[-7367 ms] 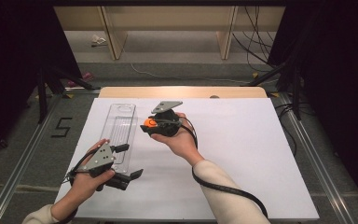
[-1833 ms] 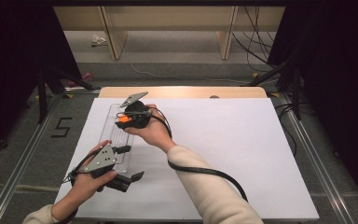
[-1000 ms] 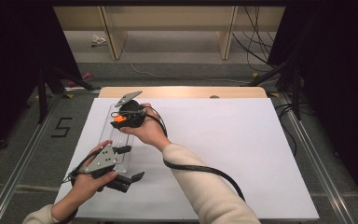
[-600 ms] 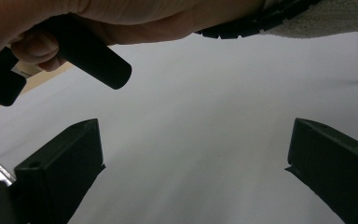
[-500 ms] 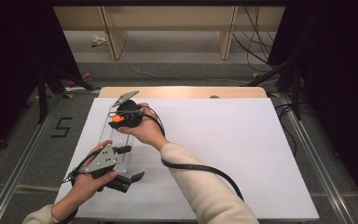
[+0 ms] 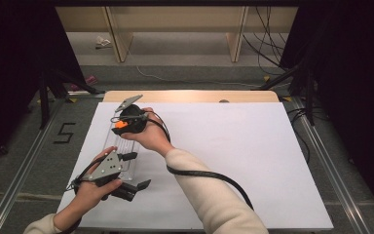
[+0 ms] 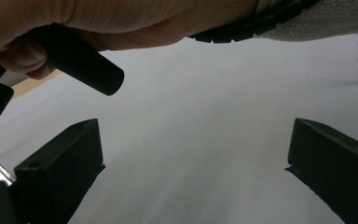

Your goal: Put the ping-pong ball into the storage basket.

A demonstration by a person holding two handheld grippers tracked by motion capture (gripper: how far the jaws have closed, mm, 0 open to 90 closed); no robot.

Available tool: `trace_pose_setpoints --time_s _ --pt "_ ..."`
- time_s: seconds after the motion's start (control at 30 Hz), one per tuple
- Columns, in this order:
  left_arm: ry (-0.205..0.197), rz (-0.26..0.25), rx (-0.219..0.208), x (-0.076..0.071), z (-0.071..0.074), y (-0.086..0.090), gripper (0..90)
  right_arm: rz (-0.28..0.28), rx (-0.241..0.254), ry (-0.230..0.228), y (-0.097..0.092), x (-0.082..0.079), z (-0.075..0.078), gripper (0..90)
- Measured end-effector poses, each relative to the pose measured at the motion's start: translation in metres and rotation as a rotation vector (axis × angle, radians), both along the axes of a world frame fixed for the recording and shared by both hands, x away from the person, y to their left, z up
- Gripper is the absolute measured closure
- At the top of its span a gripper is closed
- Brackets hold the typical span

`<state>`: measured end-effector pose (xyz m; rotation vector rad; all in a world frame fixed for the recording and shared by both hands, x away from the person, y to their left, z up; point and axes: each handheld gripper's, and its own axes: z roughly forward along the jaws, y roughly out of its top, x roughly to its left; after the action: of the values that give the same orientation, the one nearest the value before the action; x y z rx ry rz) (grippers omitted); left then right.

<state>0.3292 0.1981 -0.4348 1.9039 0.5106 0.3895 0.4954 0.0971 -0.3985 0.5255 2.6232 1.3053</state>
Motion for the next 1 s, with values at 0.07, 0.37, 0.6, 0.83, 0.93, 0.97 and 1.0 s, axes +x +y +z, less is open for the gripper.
trace_pose_setpoints --time_s 0.07,0.37,0.6,0.83,0.93,0.97,1.0 --pt "0.0 0.0 -0.001 0.0 0.0 0.0 2.8 0.002 -0.002 0.002 0.001 0.0 -0.001 51.6" --pt "0.002 -0.001 0.001 0.0 0.0 0.0 2.8 0.009 -0.008 0.009 0.004 0.0 -0.005 51.5" --pt "0.001 -0.001 0.0 0.0 0.0 0.0 2.8 0.013 -0.013 0.013 0.006 0.002 -0.008 51.5" --pt "0.001 -0.002 0.001 0.0 0.0 0.0 2.8 0.012 -0.022 0.023 0.006 0.003 -0.011 51.5" --pt "0.002 -0.003 0.001 0.0 0.0 0.0 2.9 0.013 -0.024 0.028 0.006 0.003 -0.011 51.5" --pt "0.002 -0.003 0.001 0.0 0.0 0.0 2.8 0.014 -0.027 0.029 0.006 0.003 -0.012 51.5" --pt "0.001 -0.002 0.001 0.0 0.0 0.0 2.8 0.014 -0.029 0.031 0.006 0.004 -0.012 51.4"
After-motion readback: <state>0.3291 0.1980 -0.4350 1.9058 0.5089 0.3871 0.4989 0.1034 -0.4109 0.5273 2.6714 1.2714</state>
